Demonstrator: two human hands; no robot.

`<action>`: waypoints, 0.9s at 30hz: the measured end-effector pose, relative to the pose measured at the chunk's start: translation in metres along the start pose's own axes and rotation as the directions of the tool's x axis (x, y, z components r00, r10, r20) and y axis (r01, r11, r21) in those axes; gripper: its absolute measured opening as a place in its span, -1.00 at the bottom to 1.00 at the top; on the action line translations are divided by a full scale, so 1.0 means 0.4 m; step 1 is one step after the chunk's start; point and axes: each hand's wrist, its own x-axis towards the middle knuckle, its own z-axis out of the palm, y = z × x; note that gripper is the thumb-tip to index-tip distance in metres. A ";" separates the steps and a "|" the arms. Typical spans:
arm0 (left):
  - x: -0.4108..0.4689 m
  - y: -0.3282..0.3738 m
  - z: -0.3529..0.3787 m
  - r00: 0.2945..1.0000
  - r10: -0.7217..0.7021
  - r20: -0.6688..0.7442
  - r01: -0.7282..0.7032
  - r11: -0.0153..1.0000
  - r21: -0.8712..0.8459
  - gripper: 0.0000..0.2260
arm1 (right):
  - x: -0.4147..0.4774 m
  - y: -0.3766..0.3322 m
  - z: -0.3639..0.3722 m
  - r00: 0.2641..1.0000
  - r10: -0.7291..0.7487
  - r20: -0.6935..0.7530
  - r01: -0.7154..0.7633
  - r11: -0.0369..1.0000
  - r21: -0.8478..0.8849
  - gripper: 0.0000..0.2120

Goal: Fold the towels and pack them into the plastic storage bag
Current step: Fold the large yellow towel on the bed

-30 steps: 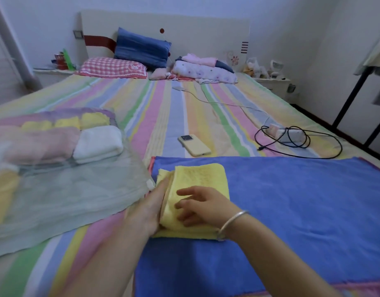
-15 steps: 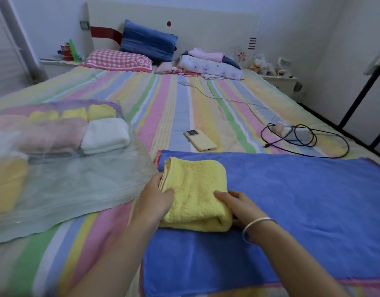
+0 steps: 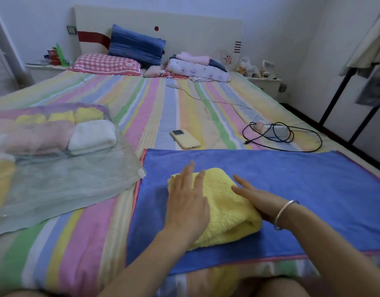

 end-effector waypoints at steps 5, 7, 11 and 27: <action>0.034 -0.016 0.067 0.924 0.148 0.352 -0.189 0.978 0.085 -0.17 | 0.011 -0.021 0.034 0.987 -0.158 -0.026 0.145 0.951 -0.274 -0.41; 0.025 -0.035 0.095 0.911 0.108 0.399 -0.168 0.979 0.118 -0.13 | 0.013 -0.019 0.043 0.983 -0.182 -0.001 0.171 0.925 -0.340 -0.37; 0.014 -0.025 0.112 0.924 0.072 0.375 -0.144 0.975 0.167 -0.09 | 0.019 -0.020 0.060 0.984 -0.173 -0.036 0.144 0.903 -0.405 -0.44; -0.045 -0.198 0.029 0.950 -0.140 0.279 0.312 0.453 -0.835 -0.54 | -0.035 -0.109 0.382 0.843 -0.460 -0.280 -0.120 0.347 -0.930 -0.68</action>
